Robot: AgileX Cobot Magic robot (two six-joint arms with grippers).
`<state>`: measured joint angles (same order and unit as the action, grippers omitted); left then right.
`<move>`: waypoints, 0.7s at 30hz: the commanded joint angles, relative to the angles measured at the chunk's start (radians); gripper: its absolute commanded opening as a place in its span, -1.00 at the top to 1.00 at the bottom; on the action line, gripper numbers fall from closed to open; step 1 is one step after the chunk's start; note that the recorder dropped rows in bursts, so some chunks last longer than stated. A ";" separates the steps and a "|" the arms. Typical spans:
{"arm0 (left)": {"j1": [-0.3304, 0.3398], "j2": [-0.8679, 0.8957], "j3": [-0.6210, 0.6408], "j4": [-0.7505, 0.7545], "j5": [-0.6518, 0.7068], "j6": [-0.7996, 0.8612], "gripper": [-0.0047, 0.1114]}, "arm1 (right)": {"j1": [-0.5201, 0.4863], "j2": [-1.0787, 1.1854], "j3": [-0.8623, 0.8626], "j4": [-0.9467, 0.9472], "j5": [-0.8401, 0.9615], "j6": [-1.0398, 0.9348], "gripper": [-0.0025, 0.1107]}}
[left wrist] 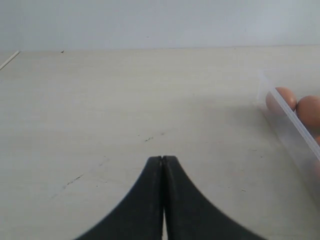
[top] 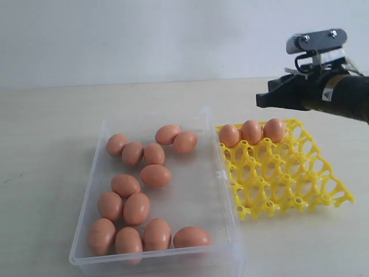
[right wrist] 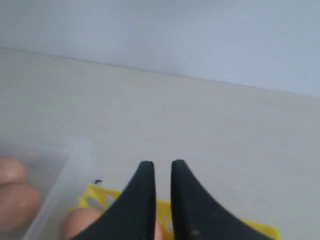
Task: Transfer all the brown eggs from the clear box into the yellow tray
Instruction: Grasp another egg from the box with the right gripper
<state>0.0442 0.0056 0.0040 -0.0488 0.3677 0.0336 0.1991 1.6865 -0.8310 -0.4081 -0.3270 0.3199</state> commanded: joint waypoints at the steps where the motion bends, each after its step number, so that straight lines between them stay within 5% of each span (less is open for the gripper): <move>1: -0.005 -0.006 -0.004 -0.006 -0.014 -0.006 0.92 | 0.146 -0.067 -0.118 -0.025 0.341 0.021 0.96; 11: -0.005 -0.006 -0.004 -0.006 -0.014 -0.006 0.92 | 0.453 0.027 -0.331 0.728 0.744 -0.402 0.86; 19: -0.005 -0.006 -0.004 -0.006 -0.014 -0.006 0.92 | 0.498 0.183 -0.374 0.965 0.848 -0.343 -0.12; 21: -0.005 -0.006 -0.004 -0.006 -0.014 -0.006 0.92 | 0.505 0.215 -0.374 0.990 0.858 -0.325 -0.18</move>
<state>0.0442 0.0056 0.0040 -0.0488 0.3677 0.0336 0.6976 1.8681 -1.1974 0.5407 0.5128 -0.0336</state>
